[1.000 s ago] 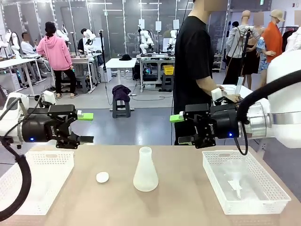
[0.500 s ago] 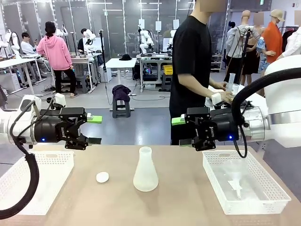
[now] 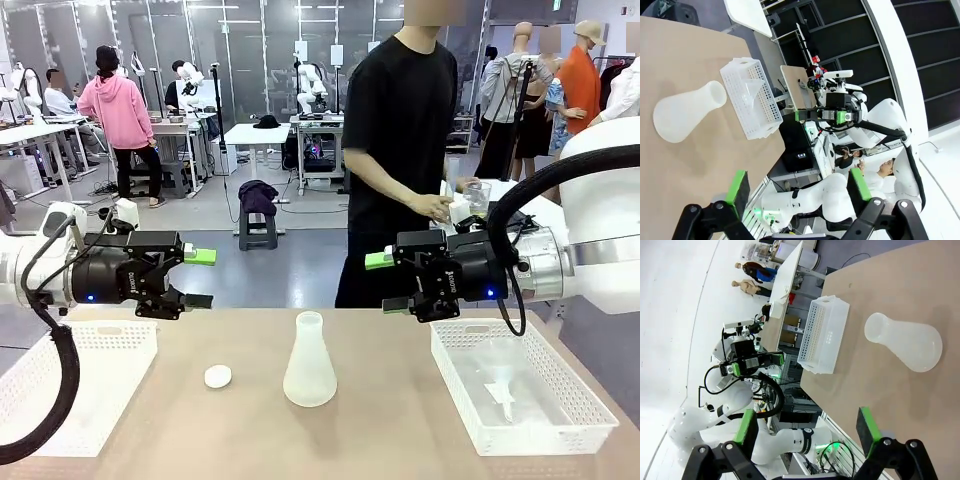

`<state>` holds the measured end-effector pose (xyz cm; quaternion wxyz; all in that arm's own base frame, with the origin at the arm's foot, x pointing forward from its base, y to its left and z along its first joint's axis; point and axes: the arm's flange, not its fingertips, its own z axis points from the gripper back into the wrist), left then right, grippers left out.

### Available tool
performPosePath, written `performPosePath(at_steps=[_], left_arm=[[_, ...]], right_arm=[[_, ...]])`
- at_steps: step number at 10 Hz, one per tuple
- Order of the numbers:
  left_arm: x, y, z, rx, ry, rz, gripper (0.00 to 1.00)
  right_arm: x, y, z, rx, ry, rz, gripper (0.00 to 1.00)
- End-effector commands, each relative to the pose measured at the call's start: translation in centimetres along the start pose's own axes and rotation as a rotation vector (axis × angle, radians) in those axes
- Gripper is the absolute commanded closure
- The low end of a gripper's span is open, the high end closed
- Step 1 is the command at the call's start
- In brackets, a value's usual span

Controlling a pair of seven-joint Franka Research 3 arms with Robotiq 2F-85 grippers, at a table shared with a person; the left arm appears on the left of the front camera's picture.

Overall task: Prepare the solutions needed for the experiment.
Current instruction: Pick up the Plastic Funnel and insert it into the Big flask.

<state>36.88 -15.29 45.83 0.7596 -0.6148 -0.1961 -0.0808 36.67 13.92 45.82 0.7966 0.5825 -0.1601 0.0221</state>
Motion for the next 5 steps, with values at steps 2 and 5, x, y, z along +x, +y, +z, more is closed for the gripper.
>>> performPosePath(at_steps=[2,5], left_arm=[[-0.2,-0.2,-0.3,-0.024,-0.008,0.02,0.0],[-0.2,-0.2,-0.3,-0.024,-0.008,0.02,0.0]], right_arm=[[0.0,0.2,-0.1,0.015,-0.008,-0.01,0.0],[2.2,0.0,2.3,-0.208,0.049,0.296,0.0]])
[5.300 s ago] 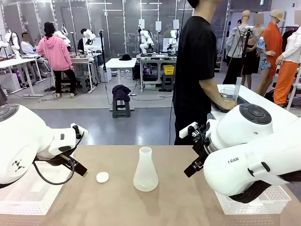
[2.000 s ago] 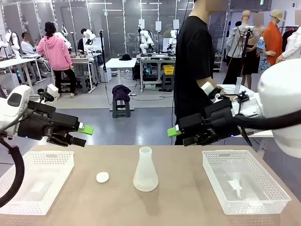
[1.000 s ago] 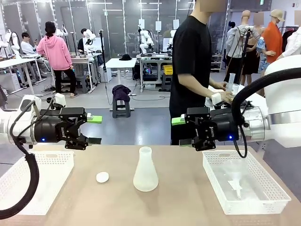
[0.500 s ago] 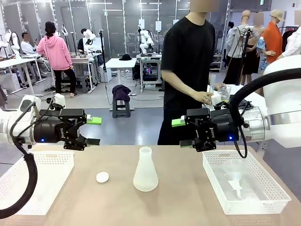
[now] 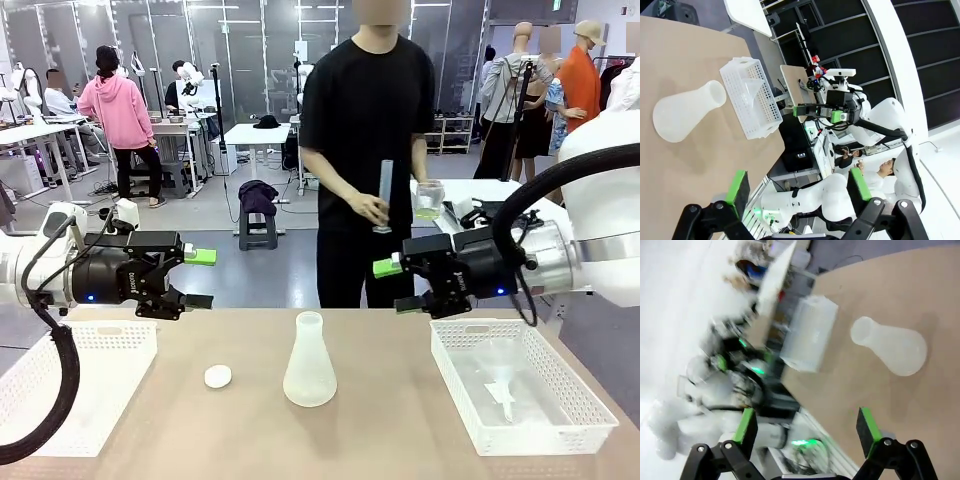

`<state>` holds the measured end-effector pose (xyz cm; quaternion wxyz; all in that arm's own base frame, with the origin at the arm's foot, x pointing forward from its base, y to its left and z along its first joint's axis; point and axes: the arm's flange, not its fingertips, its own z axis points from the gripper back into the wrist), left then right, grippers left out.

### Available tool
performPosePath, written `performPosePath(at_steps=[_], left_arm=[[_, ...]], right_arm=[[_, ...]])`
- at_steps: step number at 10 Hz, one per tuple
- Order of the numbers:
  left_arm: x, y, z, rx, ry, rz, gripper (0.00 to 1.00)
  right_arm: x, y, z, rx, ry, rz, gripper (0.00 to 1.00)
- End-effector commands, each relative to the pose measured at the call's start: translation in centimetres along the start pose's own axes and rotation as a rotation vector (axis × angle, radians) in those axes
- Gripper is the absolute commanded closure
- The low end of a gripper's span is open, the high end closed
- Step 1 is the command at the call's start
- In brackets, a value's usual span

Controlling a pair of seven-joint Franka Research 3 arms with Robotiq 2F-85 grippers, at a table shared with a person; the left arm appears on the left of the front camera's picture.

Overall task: Prepare the solutions needed for the experiment.
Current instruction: Pick up the Plastic Funnel and insert it into the Big flask.

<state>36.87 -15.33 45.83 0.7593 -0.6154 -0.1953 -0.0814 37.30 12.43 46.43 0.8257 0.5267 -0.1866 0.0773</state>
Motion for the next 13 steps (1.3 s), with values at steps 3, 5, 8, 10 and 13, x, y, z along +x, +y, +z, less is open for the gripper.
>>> performPosePath(at_steps=[3,5,8,10,13], left_arm=[[-0.2,-0.1,-0.2,-0.022,-0.01,0.02,0.0],[-0.2,-0.1,-0.2,-0.022,-0.01,0.02,0.0],[-0.2,-0.1,-0.2,-0.022,-0.01,0.02,0.0],[-0.2,-0.1,-0.2,-0.022,-0.01,0.02,0.0],[-0.2,-0.1,-0.2,-0.022,-0.01,0.02,0.0]], right_arm=[[4.7,-0.8,5.0,-0.484,0.149,0.489,0.0],[7.7,-1.7,7.8,-0.666,0.239,0.555,0.0],[10.5,-2.4,9.9,-0.777,0.402,0.708,0.0],[11.1,-2.7,10.0,-0.769,0.397,0.708,0.0],[10.1,-2.7,10.3,-0.794,0.396,0.687,0.0]])
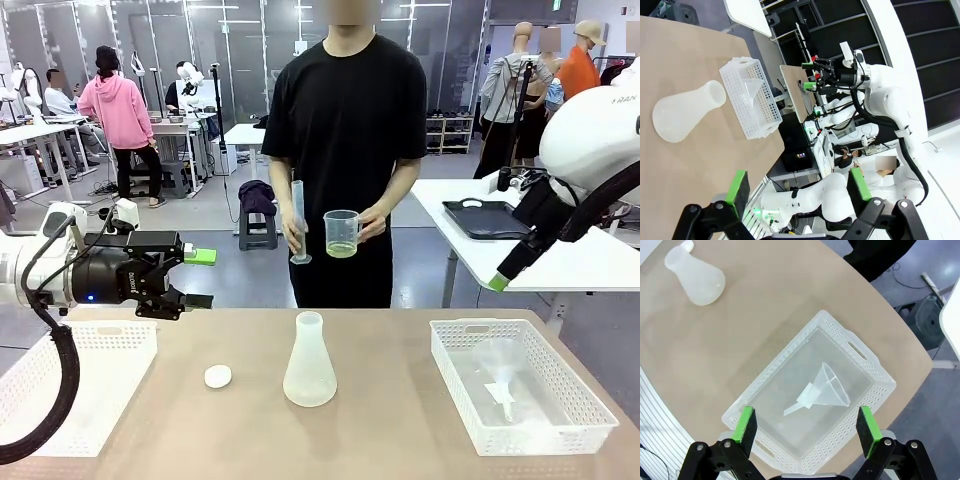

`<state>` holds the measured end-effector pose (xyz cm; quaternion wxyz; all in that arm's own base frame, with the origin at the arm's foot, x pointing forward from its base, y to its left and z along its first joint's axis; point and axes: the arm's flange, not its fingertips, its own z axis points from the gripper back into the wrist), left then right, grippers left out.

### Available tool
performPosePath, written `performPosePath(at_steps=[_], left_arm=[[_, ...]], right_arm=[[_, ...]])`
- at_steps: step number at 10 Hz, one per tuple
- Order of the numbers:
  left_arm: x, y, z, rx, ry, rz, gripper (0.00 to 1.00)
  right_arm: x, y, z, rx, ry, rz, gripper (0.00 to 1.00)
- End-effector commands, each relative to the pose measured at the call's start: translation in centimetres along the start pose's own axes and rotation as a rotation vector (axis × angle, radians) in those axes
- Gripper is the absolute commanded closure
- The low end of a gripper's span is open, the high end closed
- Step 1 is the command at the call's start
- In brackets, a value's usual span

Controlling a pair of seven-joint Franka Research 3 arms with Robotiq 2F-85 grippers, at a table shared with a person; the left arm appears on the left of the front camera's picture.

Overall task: Prepare the solutions needed for the experiment.
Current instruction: Pick up the Plastic Funnel and insert it into the Big flask.

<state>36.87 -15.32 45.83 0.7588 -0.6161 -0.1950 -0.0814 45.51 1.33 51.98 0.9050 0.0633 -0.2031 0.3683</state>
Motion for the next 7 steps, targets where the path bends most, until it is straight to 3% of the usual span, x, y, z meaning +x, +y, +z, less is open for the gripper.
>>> performPosePath(at_steps=[1,4,6,7], left_arm=[[-0.2,-0.1,-0.2,-0.02,-0.01,0.019,0.0],[-0.2,-0.1,-0.2,-0.02,-0.01,0.019,0.0],[-0.2,-0.1,-0.2,-0.02,-0.01,0.019,0.0],[-0.2,-0.1,-0.2,-0.02,-0.01,0.019,0.0]], right_arm=[[-0.2,0.2,0.1,-0.009,0.002,-0.01,0.0],[-0.1,0.0,0.1,0.001,-0.002,-0.002,0.0],[1.1,-4.5,-1.5,-0.012,0.061,0.294,0.0],[1.6,-6.3,-2.1,0.001,0.103,0.323,0.0]])
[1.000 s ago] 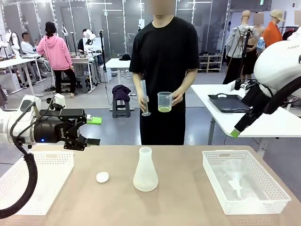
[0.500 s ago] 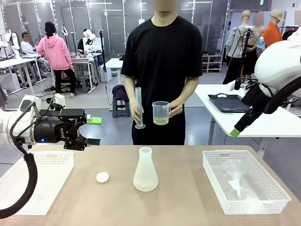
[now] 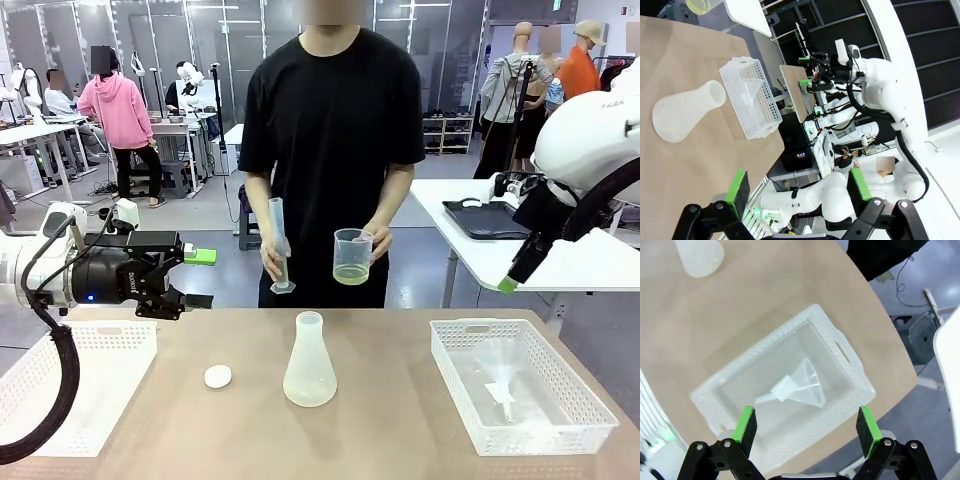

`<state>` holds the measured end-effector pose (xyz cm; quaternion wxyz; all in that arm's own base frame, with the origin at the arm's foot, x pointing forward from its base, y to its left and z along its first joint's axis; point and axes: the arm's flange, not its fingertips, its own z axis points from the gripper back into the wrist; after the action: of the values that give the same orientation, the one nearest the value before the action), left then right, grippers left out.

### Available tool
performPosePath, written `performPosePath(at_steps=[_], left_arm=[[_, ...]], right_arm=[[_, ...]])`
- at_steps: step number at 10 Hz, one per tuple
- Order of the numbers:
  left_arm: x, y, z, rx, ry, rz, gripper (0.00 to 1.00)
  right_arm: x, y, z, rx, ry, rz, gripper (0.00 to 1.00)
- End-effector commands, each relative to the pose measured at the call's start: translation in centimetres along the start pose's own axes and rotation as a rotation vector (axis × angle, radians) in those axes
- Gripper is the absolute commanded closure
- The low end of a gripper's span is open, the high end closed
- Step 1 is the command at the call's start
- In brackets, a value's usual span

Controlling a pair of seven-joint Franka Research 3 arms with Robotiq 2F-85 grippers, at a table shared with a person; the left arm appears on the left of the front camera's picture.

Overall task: Prepare the solutions needed for the experiment.
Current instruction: Pick up the Plastic Funnel and insert it into the Big flask.

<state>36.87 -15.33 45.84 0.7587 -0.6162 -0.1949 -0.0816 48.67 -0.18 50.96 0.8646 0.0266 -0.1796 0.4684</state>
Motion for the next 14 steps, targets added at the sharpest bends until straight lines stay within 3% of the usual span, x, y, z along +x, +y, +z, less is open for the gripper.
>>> performPosePath(at_steps=[1,3,5,6,10,12,14], left_arm=[[-0.2,-0.1,-0.2,-0.02,-0.01,0.02,0.0],[-0.2,-0.1,-0.2,-0.02,-0.01,0.02,0.0],[-0.2,-0.1,-0.2,-0.02,-0.01,0.02,0.0],[-0.2,-0.1,-0.2,-0.02,-0.01,0.02,0.0],[-0.2,-0.1,-0.2,-0.02,-0.01,0.02,0.0],[-0.2,-0.1,-0.2,-0.02,-0.01,0.02,0.0],[-0.2,-0.1,-0.2,-0.02,-0.01,0.02,0.0]], right_arm=[[0.3,-4.2,-0.9,0.001,0.057,0.159,0.0],[0.4,-5.7,-2.1,0.029,0.131,0.201,0.0],[0.3,-5.9,-2.4,0.072,0.128,0.207,0.0],[0.1,-5.5,-2.8,0.023,0.107,0.177,0.0],[0.1,-5.7,-2.9,0.037,0.116,0.18,0.0],[0.2,-5.5,-4.1,0.106,0.107,0.341,0.0],[-0.2,-4.8,-5.2,0.165,0.12,0.419,0.0]])
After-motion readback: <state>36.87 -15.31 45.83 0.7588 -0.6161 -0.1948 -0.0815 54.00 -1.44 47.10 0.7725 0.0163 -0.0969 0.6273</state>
